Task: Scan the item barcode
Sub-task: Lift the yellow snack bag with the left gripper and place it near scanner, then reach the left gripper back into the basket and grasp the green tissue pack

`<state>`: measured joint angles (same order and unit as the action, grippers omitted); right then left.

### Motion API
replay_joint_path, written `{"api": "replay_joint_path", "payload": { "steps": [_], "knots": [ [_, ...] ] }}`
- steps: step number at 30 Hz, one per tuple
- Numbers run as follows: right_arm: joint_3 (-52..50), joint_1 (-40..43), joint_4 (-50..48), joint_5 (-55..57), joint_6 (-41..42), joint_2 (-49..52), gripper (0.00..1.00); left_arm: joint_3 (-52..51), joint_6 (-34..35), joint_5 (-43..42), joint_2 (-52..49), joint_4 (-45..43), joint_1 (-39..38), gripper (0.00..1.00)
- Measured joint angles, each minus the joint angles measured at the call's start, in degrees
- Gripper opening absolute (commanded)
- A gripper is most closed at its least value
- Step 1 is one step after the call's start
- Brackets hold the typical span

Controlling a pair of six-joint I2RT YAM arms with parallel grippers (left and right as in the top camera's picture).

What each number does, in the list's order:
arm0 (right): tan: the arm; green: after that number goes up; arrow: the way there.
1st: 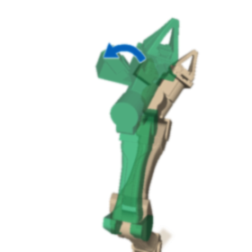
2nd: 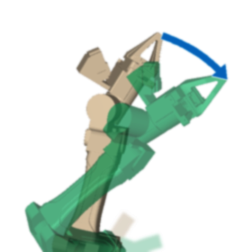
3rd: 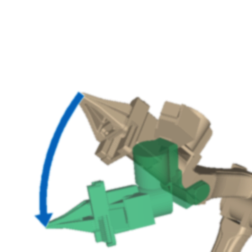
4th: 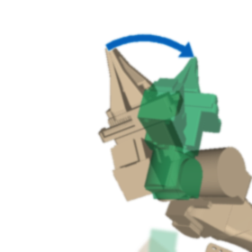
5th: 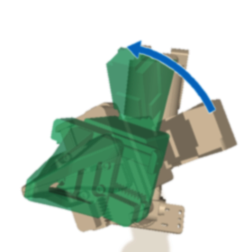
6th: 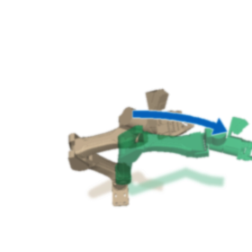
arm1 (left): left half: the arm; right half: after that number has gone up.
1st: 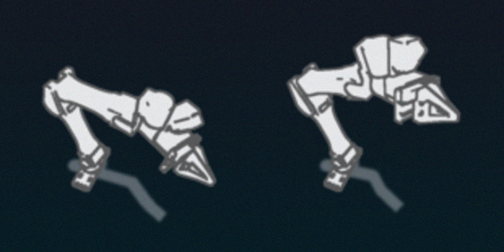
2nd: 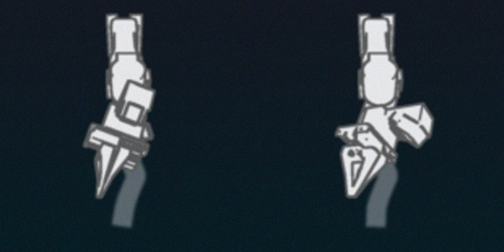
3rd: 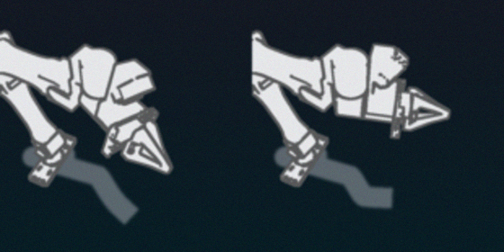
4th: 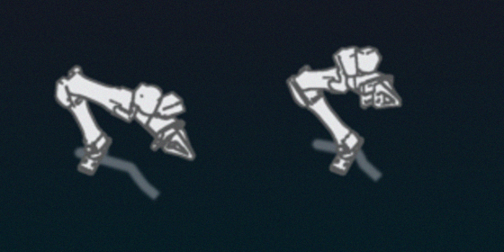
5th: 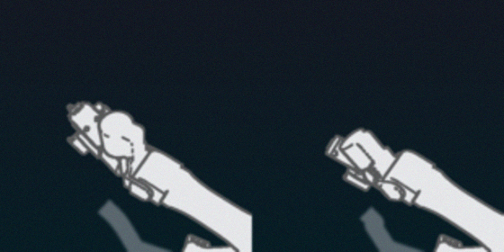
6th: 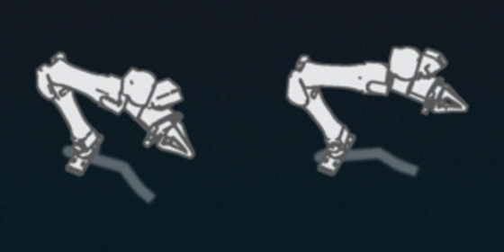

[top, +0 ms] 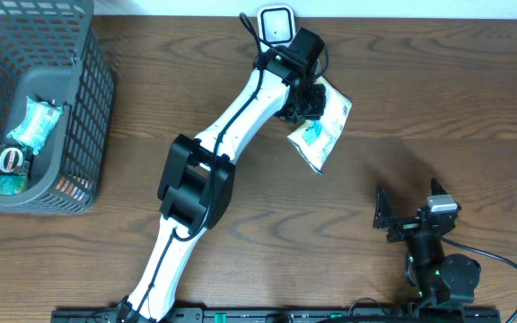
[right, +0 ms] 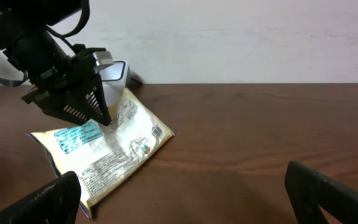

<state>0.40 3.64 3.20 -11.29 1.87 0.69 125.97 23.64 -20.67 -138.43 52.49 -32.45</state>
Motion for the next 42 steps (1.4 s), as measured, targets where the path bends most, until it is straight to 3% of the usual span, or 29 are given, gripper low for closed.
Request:
{"api": "replay_joint_path", "payload": {
  "steps": [4, 10, 11, 17, 23, 30, 36, 42],
  "knots": [
    [0.00, 0.00, 0.00, 0.02, 0.00, 0.00, 0.99, 0.00, -2.54, 1.53, 0.46, 0.04, 0.61, 0.40],
    [0.00, 0.00, 0.00, 0.02, 0.00, 0.00, 0.99, 0.00, -9.25, 4.59, 6.47, -0.13, 4.24, 0.43],
    [0.00, 0.00, 0.00, 0.02, 0.00, 0.00, 0.99, 0.00, -10.16, 6.49, 8.92, -0.46, 5.44, 0.48],
    [0.00, 0.00, -0.02, 0.02, 0.00, 0.00, 0.99, 0.39, -12.59, 24.59, 26.77, -3.72, 16.83, 0.53],
    [0.00, 0.00, -0.02, 0.02, 0.00, 0.00, 0.99, 1.51, -13.20, 35.15, 35.08, -3.48, 34.51, 0.65],
    [0.00, 0.00, 0.00, 0.02, 0.00, 0.00, 0.99, 1.53, -13.60, 38.21, 31.08, 0.55, 50.31, 0.66],
    [0.00, 0.00, 0.00, 0.02, 0.00, 0.00, 0.99, 1.36, -26.40, 38.93, 24.33, 2.43, 56.39, 0.75],
    [0.00, 0.00, 0.00, 0.02, 0.00, 0.00, 0.99, 1.05, -35.63, 38.58, 17.11, 4.46, 59.10, 0.74]
  ]
}}
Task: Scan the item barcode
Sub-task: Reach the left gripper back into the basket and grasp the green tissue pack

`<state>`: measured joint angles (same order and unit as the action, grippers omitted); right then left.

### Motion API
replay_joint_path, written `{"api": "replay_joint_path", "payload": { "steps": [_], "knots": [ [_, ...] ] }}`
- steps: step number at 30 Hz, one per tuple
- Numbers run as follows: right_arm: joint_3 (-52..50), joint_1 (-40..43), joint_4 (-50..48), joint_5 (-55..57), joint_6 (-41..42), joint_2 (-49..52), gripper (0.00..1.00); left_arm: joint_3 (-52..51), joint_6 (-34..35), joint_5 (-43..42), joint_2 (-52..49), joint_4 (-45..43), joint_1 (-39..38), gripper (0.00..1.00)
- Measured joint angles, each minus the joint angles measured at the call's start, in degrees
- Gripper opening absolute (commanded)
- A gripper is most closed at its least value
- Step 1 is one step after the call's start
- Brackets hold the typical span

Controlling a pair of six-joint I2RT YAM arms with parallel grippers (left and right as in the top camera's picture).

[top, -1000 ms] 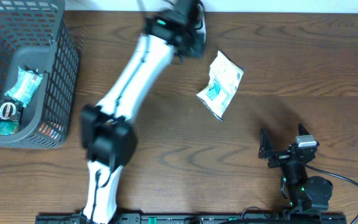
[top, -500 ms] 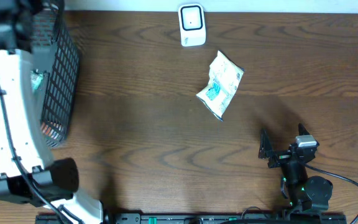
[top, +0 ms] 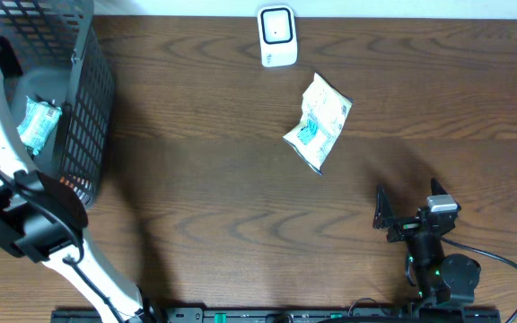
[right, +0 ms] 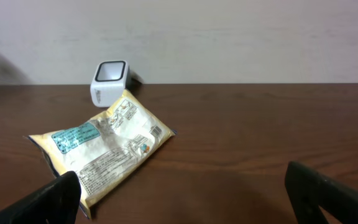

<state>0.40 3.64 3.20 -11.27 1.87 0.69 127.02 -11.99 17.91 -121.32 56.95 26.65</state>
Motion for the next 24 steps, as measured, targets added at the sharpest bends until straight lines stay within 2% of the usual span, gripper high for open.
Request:
{"api": "replay_joint_path", "payload": {
  "steps": [7, 14, 24],
  "knots": [
    [0.00, 0.00, 0.00, 0.00, 0.00, 0.00, 0.99, -0.72, -8.90, -7.17, -4.98, 1.64, 1.42, 0.74],
    [0.00, 0.00, 0.00, 0.00, 0.00, 0.00, 0.99, -0.94, -14.99, -9.77, -10.14, 1.31, 1.27, 0.75],
    [0.00, 0.00, 0.00, 0.00, 0.00, 0.00, 0.99, -1.38, -18.78, -10.51, -16.92, 0.52, 1.46, 0.76]
  ]
}}
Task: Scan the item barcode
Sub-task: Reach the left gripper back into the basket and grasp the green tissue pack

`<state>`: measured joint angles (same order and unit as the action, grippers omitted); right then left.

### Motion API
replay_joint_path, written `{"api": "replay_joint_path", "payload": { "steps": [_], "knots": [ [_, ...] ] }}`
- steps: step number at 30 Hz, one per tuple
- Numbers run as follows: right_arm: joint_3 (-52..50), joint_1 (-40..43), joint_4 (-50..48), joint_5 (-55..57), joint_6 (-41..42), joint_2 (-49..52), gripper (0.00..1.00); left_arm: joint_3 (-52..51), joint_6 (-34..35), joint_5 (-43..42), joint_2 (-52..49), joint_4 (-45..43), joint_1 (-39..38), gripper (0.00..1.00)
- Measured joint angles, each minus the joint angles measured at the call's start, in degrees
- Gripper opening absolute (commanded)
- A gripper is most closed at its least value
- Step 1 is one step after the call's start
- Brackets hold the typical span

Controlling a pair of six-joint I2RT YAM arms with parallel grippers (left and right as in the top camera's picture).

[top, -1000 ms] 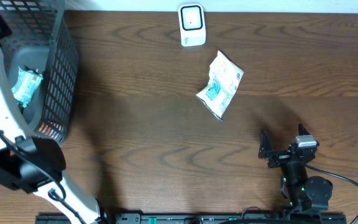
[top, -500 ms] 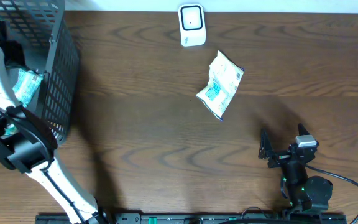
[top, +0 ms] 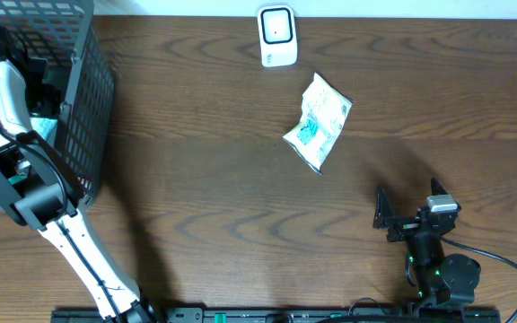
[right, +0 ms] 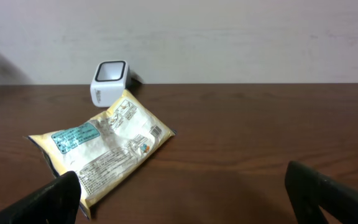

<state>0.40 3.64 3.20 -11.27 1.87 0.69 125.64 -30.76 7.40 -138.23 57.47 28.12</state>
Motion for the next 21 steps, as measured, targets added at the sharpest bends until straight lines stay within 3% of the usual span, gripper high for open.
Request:
{"api": "replay_joint_path", "payload": {
  "steps": [7, 10, 14, 15, 21],
  "knots": [
    [0.00, 0.00, 0.00, -0.02, 0.00, 0.00, 0.99, -0.31, -0.63, -1.09, 0.00, 1.05, 1.60, 0.75],
    [0.00, 0.00, 0.00, 0.00, 0.00, 0.00, 0.99, -1.90, -0.61, -2.45, 0.00, 1.55, 2.29, 0.60],
    [0.00, 0.00, 0.00, 0.00, 0.00, 0.00, 0.99, -4.94, -0.72, -3.32, 0.02, 0.92, 2.62, 0.13],
    [0.00, 0.00, 0.00, 0.00, 0.00, 0.00, 0.99, -5.16, -0.87, -3.43, 0.13, 0.61, 2.62, 0.08],
    [0.00, 0.00, 0.00, -0.02, 0.00, 0.00, 0.99, -5.31, 1.07, -3.41, 0.37, -0.48, 2.51, 0.08]
  ]
}}
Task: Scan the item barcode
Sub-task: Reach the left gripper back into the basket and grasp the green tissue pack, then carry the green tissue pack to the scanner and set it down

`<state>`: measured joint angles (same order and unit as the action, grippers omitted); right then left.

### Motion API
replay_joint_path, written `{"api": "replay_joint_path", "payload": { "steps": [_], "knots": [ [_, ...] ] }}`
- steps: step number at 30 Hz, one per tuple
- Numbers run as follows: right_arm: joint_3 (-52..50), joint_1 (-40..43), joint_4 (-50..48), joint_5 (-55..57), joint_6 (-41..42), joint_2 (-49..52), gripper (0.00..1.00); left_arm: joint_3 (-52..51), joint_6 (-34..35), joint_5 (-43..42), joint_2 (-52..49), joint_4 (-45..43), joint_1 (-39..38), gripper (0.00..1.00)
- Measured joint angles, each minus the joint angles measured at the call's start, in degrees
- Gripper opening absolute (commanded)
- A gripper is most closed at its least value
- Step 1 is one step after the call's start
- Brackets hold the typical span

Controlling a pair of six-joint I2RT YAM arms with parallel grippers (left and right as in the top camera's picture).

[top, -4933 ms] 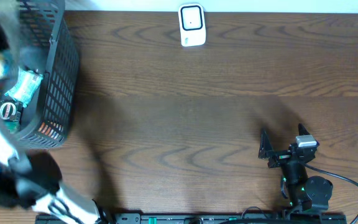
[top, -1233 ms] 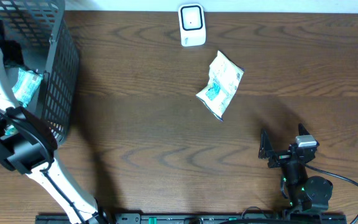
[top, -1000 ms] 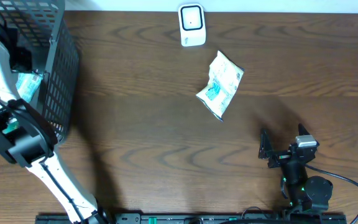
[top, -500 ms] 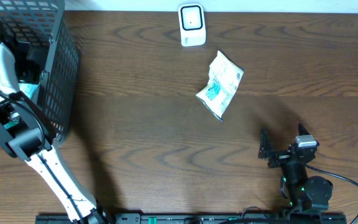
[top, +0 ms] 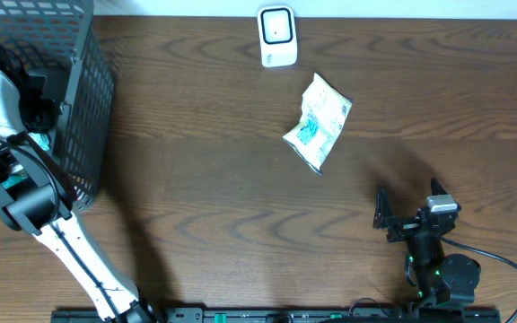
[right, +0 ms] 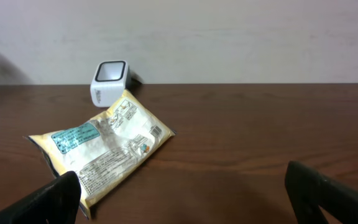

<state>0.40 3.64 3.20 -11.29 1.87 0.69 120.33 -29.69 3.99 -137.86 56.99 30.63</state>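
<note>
The white scanner (top: 276,36) stands at the table's back edge, seen also as the scanner (right: 109,82) in the right wrist view. A yellowish snack packet (top: 319,121) with a teal label lies flat in front of it, apart from both grippers; the packet (right: 104,149) shows printed text on its near side. My left gripper (top: 37,112) is down inside the grey basket (top: 88,81) at the far left, over a teal packet (top: 41,141); its jaws are too dark to read. My right gripper (top: 409,208) rests open near the front right, right gripper (right: 188,202) with nothing between its fingers.
The basket's mesh walls surround the left wrist, and the left arm (top: 61,233) runs from the front edge up along the basket's side. Bare wood table (top: 196,179) lies between basket and packet.
My left gripper has moved a little nearer the front inside the basket, over the teal packet there. The packet on the table, the scanner and the right arm have not moved.
My left gripper was first at the snack packet beside the scanner. Later the packet lay alone on the table and the left arm had swung to the basket at far left. Then the gripper was inside the basket, and now sits lower in it.
</note>
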Motion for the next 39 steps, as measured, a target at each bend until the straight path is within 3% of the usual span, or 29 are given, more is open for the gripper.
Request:
{"api": "replay_joint_path", "payload": {
  "steps": [8, 19, 26, 33, 39],
  "knots": [
    [0.00, 0.00, 0.00, 0.02, 0.00, 0.00, 0.99, -2.38, 11.69, -4.61, 4.48, -3.34, -0.11, 0.07],
    [0.00, 0.00, 0.00, 0.02, 0.00, 0.00, 0.99, -1.97, 30.01, -21.92, 35.54, -8.87, -0.37, 0.07],
    [0.00, 0.00, -0.02, 0.00, 0.00, 0.00, 0.99, -1.42, 43.78, -36.74, 44.15, -9.77, -3.04, 0.08],
    [0.00, 0.00, -0.02, 0.02, 0.00, 0.00, 0.99, -2.54, 45.42, -42.34, 40.22, -9.38, -16.85, 0.08],
    [0.00, 0.00, 0.00, 0.00, 0.00, 0.00, 0.99, -4.52, 41.86, -38.66, 34.18, -6.60, -30.71, 0.08]
  ]
}}
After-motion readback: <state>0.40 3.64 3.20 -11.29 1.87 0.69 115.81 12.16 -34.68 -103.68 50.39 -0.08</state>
